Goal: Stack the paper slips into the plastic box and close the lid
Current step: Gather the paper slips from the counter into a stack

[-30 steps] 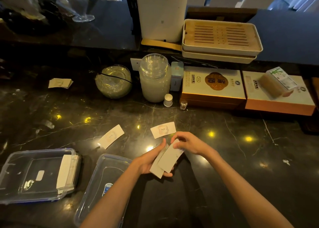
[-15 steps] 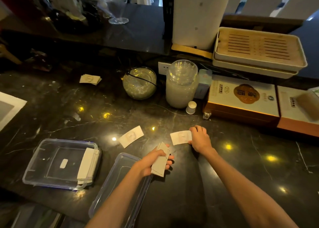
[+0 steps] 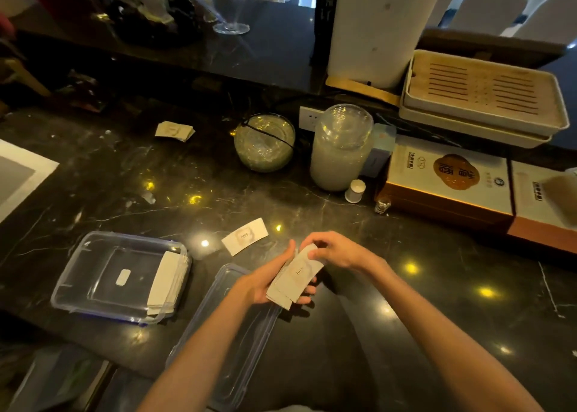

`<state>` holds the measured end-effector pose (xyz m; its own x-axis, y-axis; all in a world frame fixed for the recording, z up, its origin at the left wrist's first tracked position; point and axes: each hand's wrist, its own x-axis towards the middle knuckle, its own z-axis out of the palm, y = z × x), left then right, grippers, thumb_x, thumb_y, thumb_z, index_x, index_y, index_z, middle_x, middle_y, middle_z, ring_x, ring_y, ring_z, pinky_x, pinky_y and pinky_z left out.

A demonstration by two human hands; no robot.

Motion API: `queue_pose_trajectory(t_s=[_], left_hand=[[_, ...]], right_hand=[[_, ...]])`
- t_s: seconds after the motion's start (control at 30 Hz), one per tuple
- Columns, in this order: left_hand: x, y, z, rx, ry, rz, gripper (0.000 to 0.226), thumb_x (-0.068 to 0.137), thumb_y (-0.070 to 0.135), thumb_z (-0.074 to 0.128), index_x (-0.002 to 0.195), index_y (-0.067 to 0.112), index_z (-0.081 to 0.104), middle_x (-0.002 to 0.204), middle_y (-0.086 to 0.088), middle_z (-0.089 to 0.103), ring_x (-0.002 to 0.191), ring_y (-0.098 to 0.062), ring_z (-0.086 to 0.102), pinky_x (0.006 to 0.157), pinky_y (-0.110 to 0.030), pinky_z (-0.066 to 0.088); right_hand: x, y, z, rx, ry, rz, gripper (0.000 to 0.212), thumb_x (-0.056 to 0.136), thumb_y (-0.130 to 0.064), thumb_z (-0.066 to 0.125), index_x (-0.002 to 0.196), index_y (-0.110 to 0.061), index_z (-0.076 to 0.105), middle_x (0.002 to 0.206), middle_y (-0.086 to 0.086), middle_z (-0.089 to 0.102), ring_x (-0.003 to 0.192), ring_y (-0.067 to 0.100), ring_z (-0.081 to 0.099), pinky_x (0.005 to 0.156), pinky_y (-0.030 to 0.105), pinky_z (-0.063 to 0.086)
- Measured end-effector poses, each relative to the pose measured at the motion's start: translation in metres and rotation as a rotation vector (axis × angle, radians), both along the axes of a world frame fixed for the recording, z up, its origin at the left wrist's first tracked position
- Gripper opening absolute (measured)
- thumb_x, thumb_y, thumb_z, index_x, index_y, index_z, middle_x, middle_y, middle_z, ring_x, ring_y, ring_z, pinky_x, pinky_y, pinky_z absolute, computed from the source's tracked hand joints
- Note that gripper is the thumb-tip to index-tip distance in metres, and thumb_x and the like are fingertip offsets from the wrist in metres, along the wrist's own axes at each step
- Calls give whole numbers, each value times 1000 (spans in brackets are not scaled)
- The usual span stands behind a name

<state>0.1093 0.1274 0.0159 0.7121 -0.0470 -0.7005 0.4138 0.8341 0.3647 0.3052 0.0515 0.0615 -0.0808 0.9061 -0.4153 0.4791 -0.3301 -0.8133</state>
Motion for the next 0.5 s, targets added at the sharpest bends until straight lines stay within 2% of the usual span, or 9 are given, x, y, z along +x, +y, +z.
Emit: queue_pose_trajectory(t_s=[0.1, 0.2, 0.3, 0.37, 0.43, 0.5], left_hand=[[-24, 8, 5, 124, -2, 65, 59, 87, 47, 71, 126, 6, 58, 103, -14, 73, 84, -24, 71, 71, -36, 62], [-54, 24, 8, 175, -3, 154, 33, 97, 24, 61, 127, 14, 54, 93, -12, 75, 70, -21, 69, 60, -33, 60], [-88, 56, 15, 171, 22, 272, 41, 95, 9, 50, 135, 19, 48, 100, -17, 71, 69, -23, 67, 58, -34, 57], [-111, 82, 19, 161, -15, 320, 49, 91, 6, 51, 137, 19, 45, 108, -20, 65, 73, -24, 64, 62, -36, 55], [-131, 110, 25, 156, -27, 327, 48, 89, 5, 52, 134, 21, 48, 112, -21, 64, 74, -24, 65, 64, -36, 54], [-148, 138, 25, 151, -3, 308, 42, 93, 6, 52, 132, 21, 50, 113, -22, 68, 73, -25, 68, 64, -36, 55]], right_hand=[[-39, 24, 9, 46, -88, 7, 25, 92, -19, 63, 117, -18, 62, 115, 4, 64, 107, 19, 61, 94, 37, 52], [-66, 46, 10, 68, -150, -83, 44, 88, -26, 70, 129, -21, 56, 124, 3, 56, 110, 18, 56, 93, 30, 50], [-82, 76, -1, 67, -277, -264, 32, 92, -22, 65, 123, -14, 64, 126, 8, 59, 117, 21, 56, 100, 30, 43], [-96, 97, -12, 3, -374, -282, 29, 94, -15, 59, 123, -12, 66, 128, 10, 61, 120, 24, 57, 105, 35, 44], [-113, 119, -22, -46, -453, -223, 36, 94, -12, 58, 130, -13, 62, 134, 13, 59, 125, 29, 55, 106, 42, 44], [-132, 136, -35, -142, -513, -161, 54, 93, -16, 60, 145, -20, 46, 151, 12, 42, 138, 33, 40, 112, 47, 38]])
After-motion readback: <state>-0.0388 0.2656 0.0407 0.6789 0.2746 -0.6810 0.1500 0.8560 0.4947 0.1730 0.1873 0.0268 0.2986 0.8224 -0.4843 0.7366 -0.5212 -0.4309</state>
